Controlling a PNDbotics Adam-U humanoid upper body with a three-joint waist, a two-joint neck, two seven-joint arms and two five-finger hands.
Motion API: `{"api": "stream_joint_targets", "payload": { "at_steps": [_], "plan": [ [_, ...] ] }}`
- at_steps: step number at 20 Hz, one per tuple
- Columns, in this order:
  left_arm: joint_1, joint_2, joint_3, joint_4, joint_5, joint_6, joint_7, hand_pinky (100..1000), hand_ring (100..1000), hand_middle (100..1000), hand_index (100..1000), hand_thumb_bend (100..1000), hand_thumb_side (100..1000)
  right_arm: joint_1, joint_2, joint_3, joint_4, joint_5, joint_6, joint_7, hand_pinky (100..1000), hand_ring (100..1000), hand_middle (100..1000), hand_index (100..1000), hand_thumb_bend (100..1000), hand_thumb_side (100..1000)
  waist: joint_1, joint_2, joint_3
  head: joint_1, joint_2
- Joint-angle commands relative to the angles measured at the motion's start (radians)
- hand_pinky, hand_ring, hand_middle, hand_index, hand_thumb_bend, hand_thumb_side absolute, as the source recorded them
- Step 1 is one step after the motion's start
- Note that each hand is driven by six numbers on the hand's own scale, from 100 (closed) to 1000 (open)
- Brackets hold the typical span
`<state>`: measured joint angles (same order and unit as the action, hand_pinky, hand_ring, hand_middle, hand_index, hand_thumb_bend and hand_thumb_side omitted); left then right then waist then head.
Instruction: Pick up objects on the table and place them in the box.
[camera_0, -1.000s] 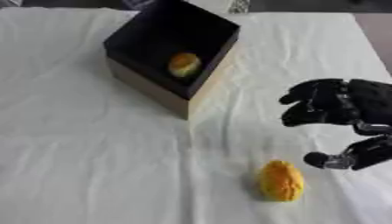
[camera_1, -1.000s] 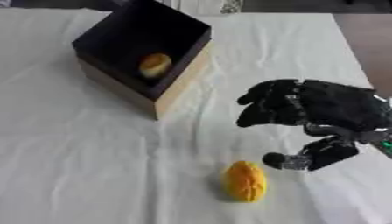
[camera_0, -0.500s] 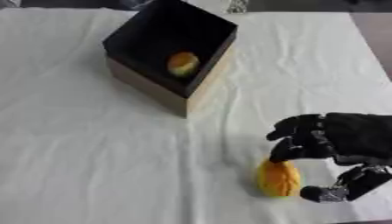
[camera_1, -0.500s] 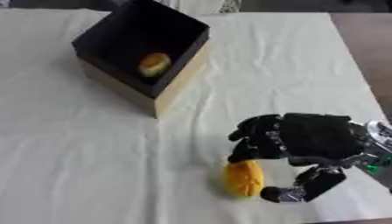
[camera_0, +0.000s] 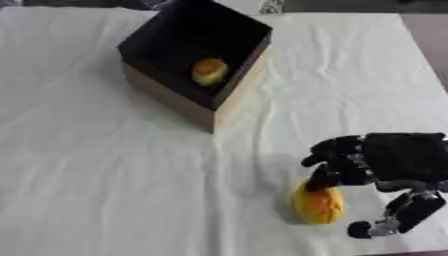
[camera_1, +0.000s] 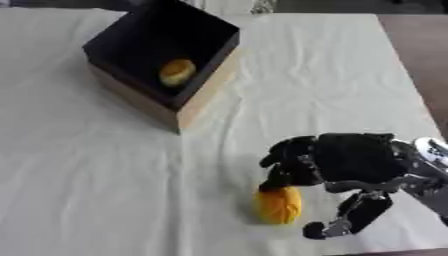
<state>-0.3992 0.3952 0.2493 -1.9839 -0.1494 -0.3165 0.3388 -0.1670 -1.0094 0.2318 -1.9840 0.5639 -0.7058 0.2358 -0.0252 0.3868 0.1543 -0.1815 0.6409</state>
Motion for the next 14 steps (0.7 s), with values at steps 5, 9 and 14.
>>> {"api": "stream_joint_targets", "payload": {
  "at_steps": [5,9,14],
  "plan": [
    [-0.006,0.012,0.000,-0.016,0.006,0.000,-0.007,844,803,775,895,314,548,-0.005,-0.003,-0.005,-0.016,0.066,0.029,-0.038,912,906,751,924,447,272,0.002,-0.016,0.003,-0.002,-0.003],
    [-0.005,0.009,0.000,-0.016,0.007,0.001,-0.010,843,803,776,895,311,552,-0.008,-0.001,-0.018,-0.016,0.083,0.024,-0.084,916,920,781,936,441,254,0.003,-0.014,0.001,-0.001,-0.002],
    [-0.007,0.005,-0.001,-0.016,0.010,0.002,-0.013,843,804,775,895,311,553,0.001,0.002,-0.019,-0.016,0.149,0.039,-0.082,924,936,793,939,455,321,0.004,-0.012,0.003,-0.004,-0.006]
  ]
}}
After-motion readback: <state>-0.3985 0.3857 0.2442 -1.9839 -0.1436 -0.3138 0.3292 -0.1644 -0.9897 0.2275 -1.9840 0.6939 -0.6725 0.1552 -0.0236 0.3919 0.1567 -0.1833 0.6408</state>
